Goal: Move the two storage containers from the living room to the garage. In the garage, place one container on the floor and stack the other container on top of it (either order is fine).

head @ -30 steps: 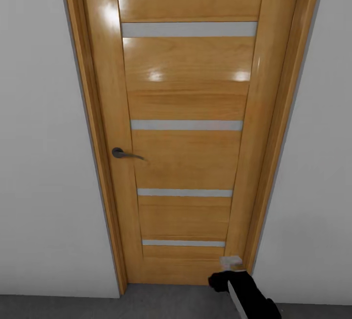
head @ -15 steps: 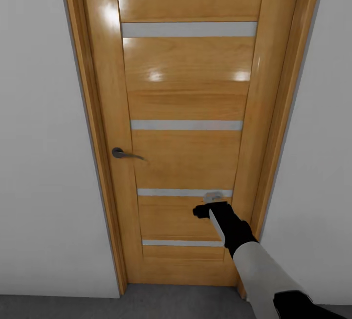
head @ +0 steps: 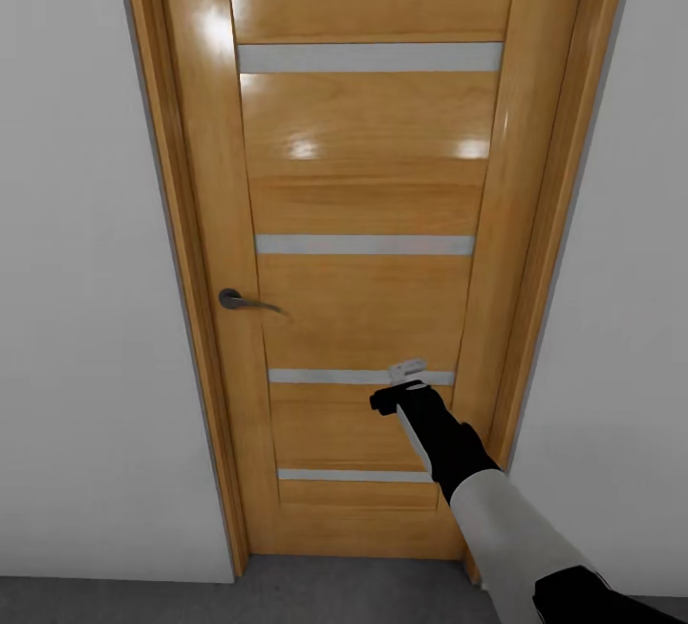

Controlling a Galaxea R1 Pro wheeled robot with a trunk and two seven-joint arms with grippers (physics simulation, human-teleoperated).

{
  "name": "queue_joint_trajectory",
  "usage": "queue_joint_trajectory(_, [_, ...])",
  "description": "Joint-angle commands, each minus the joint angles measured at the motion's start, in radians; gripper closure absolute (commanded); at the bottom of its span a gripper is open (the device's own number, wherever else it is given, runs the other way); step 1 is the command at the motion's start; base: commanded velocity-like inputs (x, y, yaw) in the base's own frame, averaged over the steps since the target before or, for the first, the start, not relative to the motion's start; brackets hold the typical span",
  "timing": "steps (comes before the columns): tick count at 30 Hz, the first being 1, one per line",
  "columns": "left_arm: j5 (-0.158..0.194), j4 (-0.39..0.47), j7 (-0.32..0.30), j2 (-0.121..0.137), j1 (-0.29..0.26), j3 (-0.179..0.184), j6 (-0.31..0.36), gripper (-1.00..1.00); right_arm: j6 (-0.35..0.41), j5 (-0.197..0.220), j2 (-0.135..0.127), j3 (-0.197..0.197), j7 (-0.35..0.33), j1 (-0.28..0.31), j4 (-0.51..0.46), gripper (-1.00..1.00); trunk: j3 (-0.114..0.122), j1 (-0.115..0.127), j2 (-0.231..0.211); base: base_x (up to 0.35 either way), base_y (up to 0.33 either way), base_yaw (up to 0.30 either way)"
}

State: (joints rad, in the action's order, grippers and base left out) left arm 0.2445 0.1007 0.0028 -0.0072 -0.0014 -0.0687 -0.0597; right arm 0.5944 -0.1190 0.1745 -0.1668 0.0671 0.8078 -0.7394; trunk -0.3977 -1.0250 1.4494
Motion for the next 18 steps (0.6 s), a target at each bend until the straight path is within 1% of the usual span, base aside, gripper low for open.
queue_joint_trajectory(1, [0.001,0.001,0.0,0.0,0.0,-0.006,-0.002,-1.0,0.006,-0.009,0.0,-0.002,0.0,0.001,-0.001,-1.0,-0.001,0.0,0.001,0.0,0.0,0.0])
queue_joint_trajectory(13, [0.001,0.001,0.0,-0.001,0.0,-0.008,-0.002,-1.0,0.0,-0.009,0.0,-0.007,0.008,0.001,-0.012,-1.0,-0.001,0.0,0.001,0.0,0.0,0.0])
queue_joint_trajectory(18, [0.0,-0.001,-0.001,-0.001,0.0,-0.007,-0.002,-1.0,-0.065,-0.01,0.0,-0.009,0.008,0.001,-0.046,-1.0,-0.001,0.0,0.001,0.086,0.0,0.0])
